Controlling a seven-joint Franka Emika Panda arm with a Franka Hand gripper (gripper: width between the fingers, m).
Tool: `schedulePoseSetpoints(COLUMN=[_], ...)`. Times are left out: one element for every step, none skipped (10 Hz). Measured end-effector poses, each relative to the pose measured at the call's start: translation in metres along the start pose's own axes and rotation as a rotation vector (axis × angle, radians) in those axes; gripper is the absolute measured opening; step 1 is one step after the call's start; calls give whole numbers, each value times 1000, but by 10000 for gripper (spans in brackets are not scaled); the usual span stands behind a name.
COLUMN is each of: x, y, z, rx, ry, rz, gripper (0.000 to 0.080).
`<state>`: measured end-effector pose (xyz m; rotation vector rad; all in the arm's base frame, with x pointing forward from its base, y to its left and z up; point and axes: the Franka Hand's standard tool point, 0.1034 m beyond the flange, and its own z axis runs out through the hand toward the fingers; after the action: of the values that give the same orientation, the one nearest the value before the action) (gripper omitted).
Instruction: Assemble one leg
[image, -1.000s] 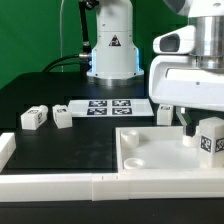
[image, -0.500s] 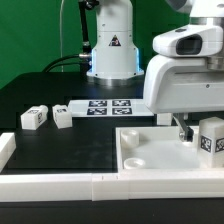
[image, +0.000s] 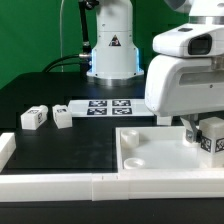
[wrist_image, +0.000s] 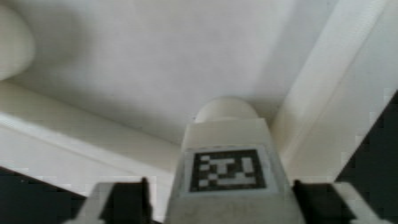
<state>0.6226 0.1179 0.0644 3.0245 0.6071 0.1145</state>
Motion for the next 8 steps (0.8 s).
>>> schedulePoseSetpoints(x=[0, 0, 0, 0, 0, 1, 1, 1], y=[0, 0, 0, 0, 0, -1, -2, -2], z=[0, 0, 0, 0, 0, 0, 0, 0], rx=[0, 0, 0, 1, 0, -1, 1, 3], ry=[0, 0, 0, 1, 7, 17, 19, 19], rz=[0, 3, 37, 55, 167, 320, 492, 626], gripper=[292, 292, 292, 292, 292, 292, 292, 294])
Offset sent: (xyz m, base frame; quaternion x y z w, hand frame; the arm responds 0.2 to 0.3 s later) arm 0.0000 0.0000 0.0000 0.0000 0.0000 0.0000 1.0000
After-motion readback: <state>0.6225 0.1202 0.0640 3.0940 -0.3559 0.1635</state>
